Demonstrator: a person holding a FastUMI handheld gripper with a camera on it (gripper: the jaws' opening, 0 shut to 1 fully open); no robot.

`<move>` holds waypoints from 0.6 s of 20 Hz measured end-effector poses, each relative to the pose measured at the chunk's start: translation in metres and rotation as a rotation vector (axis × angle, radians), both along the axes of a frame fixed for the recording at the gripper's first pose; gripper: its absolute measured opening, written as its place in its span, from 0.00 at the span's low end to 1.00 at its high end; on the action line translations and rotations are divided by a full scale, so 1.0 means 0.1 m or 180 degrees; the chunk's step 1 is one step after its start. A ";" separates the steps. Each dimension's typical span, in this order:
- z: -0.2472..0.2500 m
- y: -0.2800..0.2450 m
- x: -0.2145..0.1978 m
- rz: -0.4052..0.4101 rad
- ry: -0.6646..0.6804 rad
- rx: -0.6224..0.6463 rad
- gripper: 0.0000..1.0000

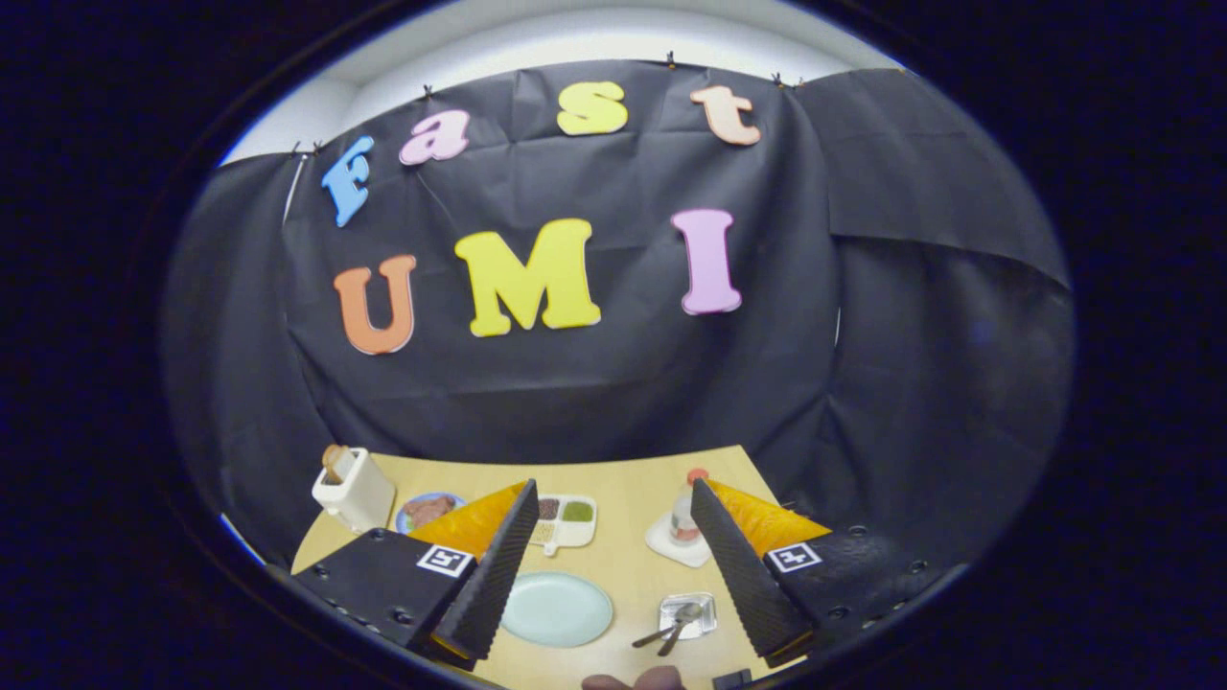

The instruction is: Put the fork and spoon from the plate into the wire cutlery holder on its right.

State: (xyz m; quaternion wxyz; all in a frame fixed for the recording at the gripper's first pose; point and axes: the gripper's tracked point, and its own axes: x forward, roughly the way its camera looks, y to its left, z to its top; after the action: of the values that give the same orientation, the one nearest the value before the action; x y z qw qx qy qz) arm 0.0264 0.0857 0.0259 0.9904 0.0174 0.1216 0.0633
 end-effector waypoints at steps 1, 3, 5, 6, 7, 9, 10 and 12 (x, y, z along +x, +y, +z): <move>0.04 0.01 -0.04 0.0010 -0.0080 -0.0009 0.95; 0.10 0.11 -0.13 0.0073 -0.0177 0.0036 0.95; 0.15 0.13 -0.18 0.0100 -0.0265 0.0060 0.95; 0.16 0.14 -0.20 0.0096 -0.0309 0.0064 0.95; 0.17 0.15 -0.23 0.0092 -0.0347 0.0064 0.95; 0.23 0.12 -0.26 0.0083 -0.0436 0.0052 0.95; 0.27 0.10 -0.27 0.0068 -0.0477 0.0035 0.95; 0.33 0.07 -0.28 0.0054 -0.0556 0.0015 0.95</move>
State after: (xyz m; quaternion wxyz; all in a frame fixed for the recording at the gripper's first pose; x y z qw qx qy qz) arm -0.0016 0.0931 0.0590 0.9966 0.0132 0.0347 0.0733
